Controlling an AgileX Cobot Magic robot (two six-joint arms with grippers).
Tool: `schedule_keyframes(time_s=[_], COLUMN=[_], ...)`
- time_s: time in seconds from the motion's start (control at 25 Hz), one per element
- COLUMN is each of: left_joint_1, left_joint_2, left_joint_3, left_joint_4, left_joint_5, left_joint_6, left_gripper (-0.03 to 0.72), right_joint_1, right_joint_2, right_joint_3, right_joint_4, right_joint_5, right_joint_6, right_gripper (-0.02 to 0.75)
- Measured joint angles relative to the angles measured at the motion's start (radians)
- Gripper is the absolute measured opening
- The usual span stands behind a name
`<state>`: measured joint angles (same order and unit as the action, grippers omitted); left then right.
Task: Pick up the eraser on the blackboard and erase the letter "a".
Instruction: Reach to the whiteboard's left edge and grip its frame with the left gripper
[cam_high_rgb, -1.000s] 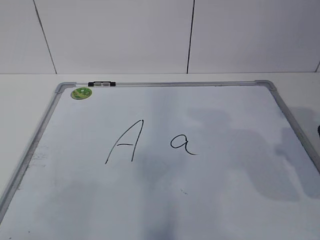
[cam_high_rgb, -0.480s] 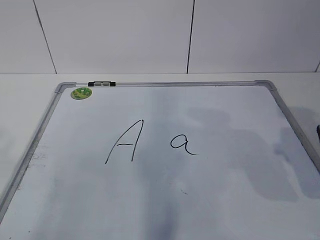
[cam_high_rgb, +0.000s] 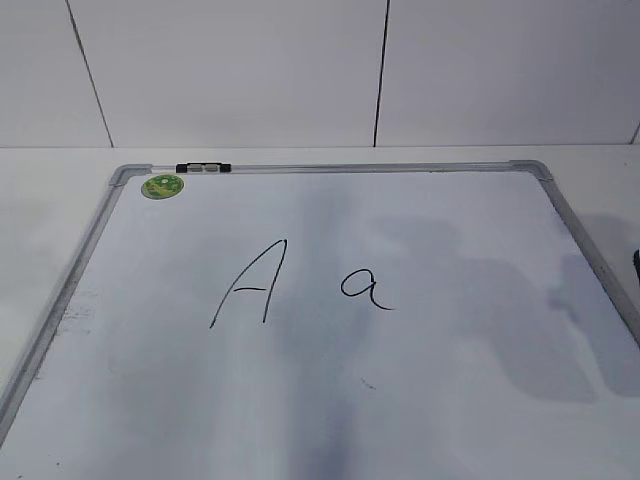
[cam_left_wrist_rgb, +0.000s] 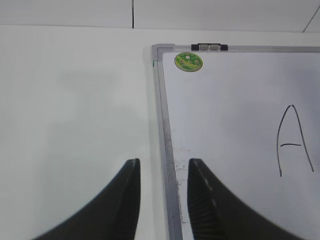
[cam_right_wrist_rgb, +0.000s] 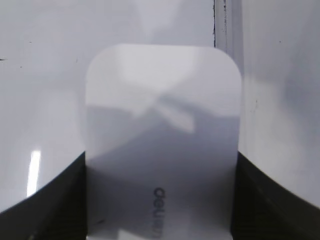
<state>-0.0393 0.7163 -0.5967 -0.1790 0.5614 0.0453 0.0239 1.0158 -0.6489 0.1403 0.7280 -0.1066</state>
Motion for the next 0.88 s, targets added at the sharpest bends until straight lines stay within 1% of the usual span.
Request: schedule_keyframes(time_s=[0.2,0.48,0.56,0.64,0.8,0.88], left_joint_1=[-0.01,-0.107,-0.121,-0.131,-0.131,-0.131], left_joint_2=[0.158,0.388,0.45,0.513,0.624,0.671], left_joint_3=[-0.084,-0.218,-0.253,-0.29,-0.354,-0.381], left_joint_4=[0.0,0.0,0.0,0.0,0.002,0.004], left_joint_5=[0.0,0.034,0.066,0.103,0.17,0.195], left_joint_6=[0.024,0.034,0.035,0.035,0.035,0.035], left_gripper=[0.245,0.248,0.255,0.275,0.35,0.375], right_joint_1=[0.0,0.0,0.0,0.0,0.0,0.0], right_joint_2=[0.0,0.0,0.0,0.0,0.0,0.0], right_joint_3=[0.0,0.0,0.0,0.0,0.0,0.0], right_joint_4=[0.0,0.0,0.0,0.0,0.0,0.0], right_joint_5=[0.0,0.0,0.0,0.0,0.0,0.0], right_joint_6=[0.0,0.0,0.0,0.0,0.0,0.0], right_gripper=[0.517,0.517,0.517,0.517,0.517,0.517])
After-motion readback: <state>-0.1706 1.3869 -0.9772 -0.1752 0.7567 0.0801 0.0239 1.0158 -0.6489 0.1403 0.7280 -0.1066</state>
